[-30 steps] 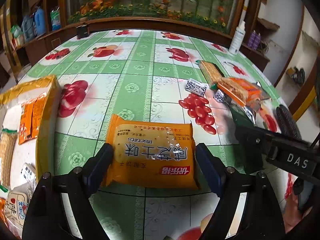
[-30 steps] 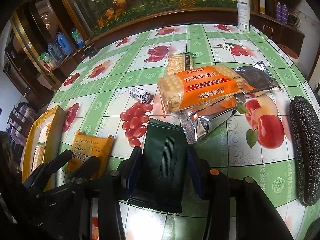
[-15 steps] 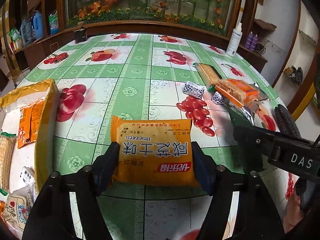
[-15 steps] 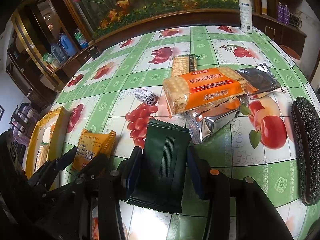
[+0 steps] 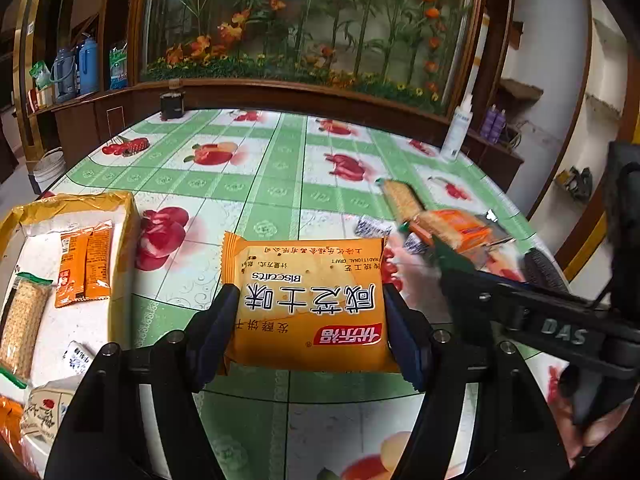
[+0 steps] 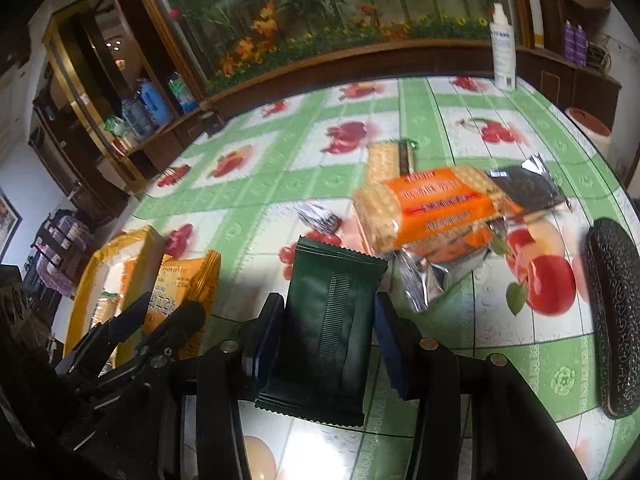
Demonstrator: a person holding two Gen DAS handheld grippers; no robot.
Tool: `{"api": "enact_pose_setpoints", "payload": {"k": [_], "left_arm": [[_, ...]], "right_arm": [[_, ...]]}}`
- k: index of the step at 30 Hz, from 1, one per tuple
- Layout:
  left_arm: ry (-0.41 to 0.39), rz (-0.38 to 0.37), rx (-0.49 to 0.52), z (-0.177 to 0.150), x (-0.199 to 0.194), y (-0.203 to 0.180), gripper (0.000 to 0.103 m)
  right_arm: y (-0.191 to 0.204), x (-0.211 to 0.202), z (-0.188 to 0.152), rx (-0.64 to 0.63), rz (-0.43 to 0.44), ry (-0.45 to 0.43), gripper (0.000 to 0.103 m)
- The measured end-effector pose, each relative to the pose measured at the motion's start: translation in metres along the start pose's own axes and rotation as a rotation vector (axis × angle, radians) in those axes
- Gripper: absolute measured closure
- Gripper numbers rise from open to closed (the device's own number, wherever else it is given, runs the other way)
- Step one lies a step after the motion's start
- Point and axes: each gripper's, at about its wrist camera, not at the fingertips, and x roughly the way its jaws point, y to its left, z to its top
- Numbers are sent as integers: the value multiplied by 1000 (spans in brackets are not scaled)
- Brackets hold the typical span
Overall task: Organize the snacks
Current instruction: 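Lift the yellow biscuit pack with the left gripper while the right gripper lifts the dark green packet, then lower both packs into the tray and open both grippers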
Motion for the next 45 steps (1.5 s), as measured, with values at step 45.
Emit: {"api": "enact_pose_setpoints", "payload": {"k": [45], "left_arm": [[117,163,-369,-17,-59,224,31]], "right_arm": [[229,78,-27,-164,361,143,57]]}}
